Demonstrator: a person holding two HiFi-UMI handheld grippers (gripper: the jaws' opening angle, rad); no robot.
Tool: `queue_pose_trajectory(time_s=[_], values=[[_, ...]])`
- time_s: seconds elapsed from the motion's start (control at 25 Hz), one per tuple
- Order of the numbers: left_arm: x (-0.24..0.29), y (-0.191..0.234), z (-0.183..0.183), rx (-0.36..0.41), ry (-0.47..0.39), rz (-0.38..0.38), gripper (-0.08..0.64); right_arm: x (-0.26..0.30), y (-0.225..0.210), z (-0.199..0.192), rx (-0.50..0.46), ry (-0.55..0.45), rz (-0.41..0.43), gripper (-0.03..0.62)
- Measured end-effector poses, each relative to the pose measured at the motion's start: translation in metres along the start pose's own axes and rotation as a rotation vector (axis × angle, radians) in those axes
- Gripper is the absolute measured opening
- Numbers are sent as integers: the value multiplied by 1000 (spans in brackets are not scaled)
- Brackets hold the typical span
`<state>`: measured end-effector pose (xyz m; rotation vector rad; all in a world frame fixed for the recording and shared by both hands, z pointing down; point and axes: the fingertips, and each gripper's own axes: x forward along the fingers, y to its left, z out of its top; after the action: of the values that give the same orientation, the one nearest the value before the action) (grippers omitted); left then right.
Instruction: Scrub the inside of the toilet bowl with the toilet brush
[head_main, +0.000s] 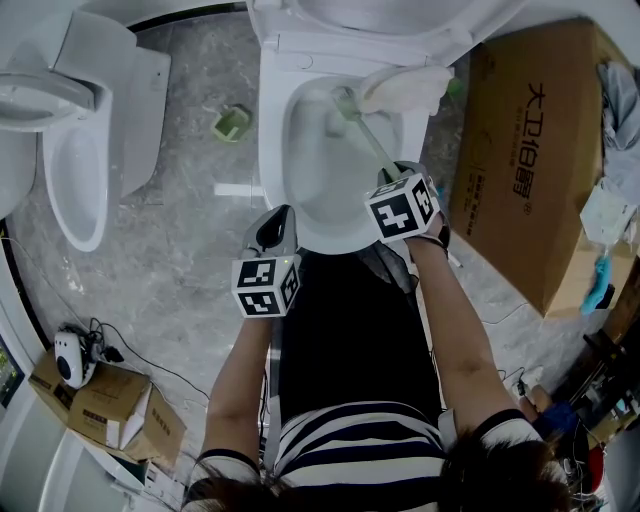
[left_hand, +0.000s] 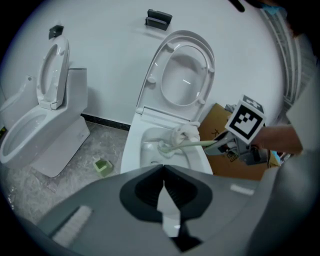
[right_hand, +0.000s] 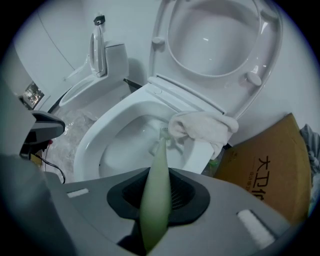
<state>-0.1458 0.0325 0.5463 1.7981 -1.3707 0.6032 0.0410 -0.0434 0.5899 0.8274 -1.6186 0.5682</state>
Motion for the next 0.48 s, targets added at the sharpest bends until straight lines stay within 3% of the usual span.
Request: queue_pose_trajectory(time_s=[0.28,0.48], values=[[-4,-4,0,-5,-10,0,0,-9,-10,-11,-72,60,-83,77],[-8,-3,-2,-9,-13,-1,0,-18,-14,-14,-180,116,-147,77]])
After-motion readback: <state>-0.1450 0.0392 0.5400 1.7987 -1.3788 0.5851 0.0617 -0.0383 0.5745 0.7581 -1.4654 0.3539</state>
